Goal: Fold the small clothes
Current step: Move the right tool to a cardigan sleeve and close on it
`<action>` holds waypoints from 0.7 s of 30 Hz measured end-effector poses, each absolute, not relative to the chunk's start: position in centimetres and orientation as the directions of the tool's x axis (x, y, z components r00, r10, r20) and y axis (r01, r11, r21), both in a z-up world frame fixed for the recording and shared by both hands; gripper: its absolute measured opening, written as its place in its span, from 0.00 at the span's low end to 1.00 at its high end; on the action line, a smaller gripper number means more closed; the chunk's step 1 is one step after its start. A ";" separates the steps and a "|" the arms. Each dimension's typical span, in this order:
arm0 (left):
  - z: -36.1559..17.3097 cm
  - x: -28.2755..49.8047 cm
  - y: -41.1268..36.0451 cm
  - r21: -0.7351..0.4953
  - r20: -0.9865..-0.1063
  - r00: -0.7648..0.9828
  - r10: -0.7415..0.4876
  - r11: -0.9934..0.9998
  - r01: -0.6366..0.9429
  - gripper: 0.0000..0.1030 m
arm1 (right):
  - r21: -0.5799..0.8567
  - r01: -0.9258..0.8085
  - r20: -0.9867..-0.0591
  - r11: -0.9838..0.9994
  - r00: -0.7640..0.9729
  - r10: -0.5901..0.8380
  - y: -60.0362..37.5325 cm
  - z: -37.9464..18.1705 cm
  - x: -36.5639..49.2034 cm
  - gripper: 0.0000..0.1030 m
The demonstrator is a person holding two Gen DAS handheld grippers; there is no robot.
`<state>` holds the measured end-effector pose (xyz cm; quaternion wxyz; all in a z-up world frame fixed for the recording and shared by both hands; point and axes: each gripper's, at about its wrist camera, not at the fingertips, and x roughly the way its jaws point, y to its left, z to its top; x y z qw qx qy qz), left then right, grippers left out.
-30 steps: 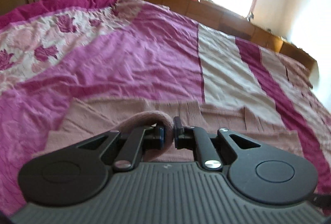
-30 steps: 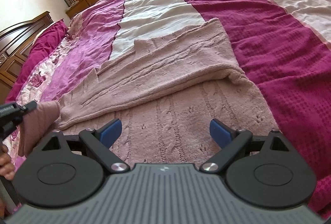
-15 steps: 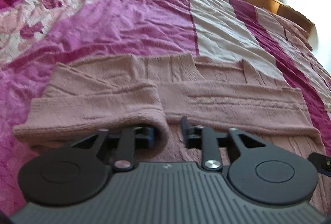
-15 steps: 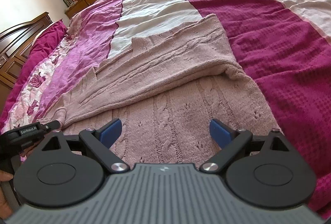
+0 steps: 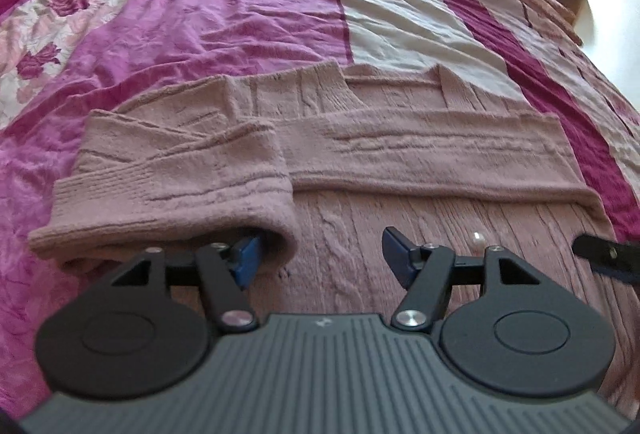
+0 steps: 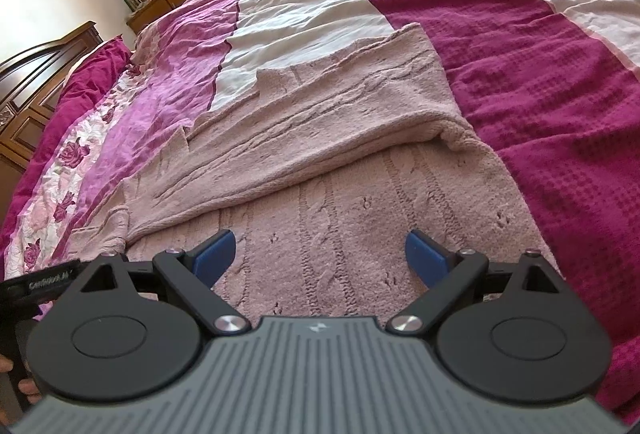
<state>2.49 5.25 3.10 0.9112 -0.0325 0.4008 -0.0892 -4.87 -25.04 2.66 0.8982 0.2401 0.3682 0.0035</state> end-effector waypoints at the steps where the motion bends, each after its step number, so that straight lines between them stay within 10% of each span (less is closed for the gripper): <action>1: 3.2 2.2 5.3 -0.123 -0.728 0.660 -0.186 0.982 0.141 0.63 | 0.435 0.171 -0.660 0.884 0.729 0.184 -25.1 2.6 -4.8 0.93; 21: 5.4 -2.8 12.2 -0.080 -0.723 0.689 -0.039 0.996 -0.028 0.63 | 0.507 0.019 -0.627 0.862 0.694 0.354 -20.7 4.7 -2.6 0.93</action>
